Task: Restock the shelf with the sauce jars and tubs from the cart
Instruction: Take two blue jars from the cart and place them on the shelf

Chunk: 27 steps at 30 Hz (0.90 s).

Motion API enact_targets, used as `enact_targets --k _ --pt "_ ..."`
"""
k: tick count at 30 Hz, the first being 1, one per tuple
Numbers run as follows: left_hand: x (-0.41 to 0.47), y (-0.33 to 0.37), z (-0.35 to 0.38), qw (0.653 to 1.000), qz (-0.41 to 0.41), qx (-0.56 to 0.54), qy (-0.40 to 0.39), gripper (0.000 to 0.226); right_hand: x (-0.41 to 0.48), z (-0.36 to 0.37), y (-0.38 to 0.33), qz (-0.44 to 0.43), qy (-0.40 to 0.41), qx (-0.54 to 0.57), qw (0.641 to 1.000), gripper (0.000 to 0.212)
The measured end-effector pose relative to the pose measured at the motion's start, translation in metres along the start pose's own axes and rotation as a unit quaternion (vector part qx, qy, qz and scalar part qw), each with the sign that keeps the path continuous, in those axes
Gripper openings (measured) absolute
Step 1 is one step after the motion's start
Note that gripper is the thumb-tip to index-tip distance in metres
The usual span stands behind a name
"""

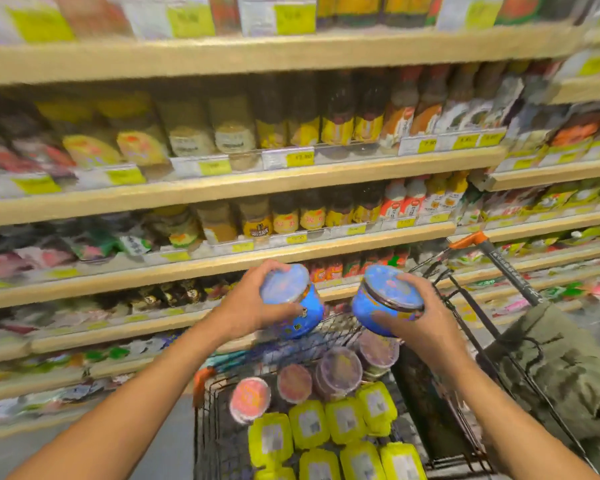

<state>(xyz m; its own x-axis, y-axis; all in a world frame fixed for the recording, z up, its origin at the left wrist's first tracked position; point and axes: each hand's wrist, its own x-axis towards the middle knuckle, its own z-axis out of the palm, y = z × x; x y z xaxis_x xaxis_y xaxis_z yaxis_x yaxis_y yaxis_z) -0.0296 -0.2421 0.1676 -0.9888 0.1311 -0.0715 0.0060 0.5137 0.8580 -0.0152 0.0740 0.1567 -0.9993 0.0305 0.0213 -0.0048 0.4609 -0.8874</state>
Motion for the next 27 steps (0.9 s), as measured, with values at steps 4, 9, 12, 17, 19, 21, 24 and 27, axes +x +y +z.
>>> enact_targets --k 4,9,12,17,19,21,24,27 --pt "-0.044 -0.006 -0.065 0.998 -0.007 -0.048 0.042 0.058 0.0 0.035 -0.064 -0.068 -0.023 -0.012 0.997 0.065" --pt "-0.121 -0.024 -0.15 0.991 -0.007 -0.072 0.115 0.054 -0.025 0.099 -0.143 -0.13 -0.072 0.011 0.989 0.064" --pt "-0.177 -0.046 -0.202 0.986 -0.012 -0.071 0.152 0.056 -0.053 0.15 -0.19 -0.163 -0.097 0.021 0.982 0.063" --pt "-0.285 -0.086 -0.287 0.973 -0.023 -0.078 0.215 0.056 -0.111 0.24 -0.262 -0.203 -0.152 0.037 0.967 0.061" --pt "-0.331 -0.102 -0.32 0.969 -0.027 -0.062 0.238 0.055 -0.135 0.276 -0.289 -0.214 -0.171 0.047 0.961 0.062" --pt "-0.374 -0.116 -0.351 0.963 -0.037 -0.05 0.261 0.051 -0.158 0.312 -0.315 -0.227 -0.189 0.049 0.954 0.06" --pt "-0.432 -0.132 -0.392 0.948 -0.059 -0.045 0.311 0.065 -0.19 0.362 -0.351 -0.236 -0.221 0.052 0.945 0.059" --pt "-0.474 -0.147 -0.425 0.936 -0.077 -0.033 0.341 0.072 -0.215 0.404 -0.379 -0.245 -0.251 0.053 0.935 0.066"
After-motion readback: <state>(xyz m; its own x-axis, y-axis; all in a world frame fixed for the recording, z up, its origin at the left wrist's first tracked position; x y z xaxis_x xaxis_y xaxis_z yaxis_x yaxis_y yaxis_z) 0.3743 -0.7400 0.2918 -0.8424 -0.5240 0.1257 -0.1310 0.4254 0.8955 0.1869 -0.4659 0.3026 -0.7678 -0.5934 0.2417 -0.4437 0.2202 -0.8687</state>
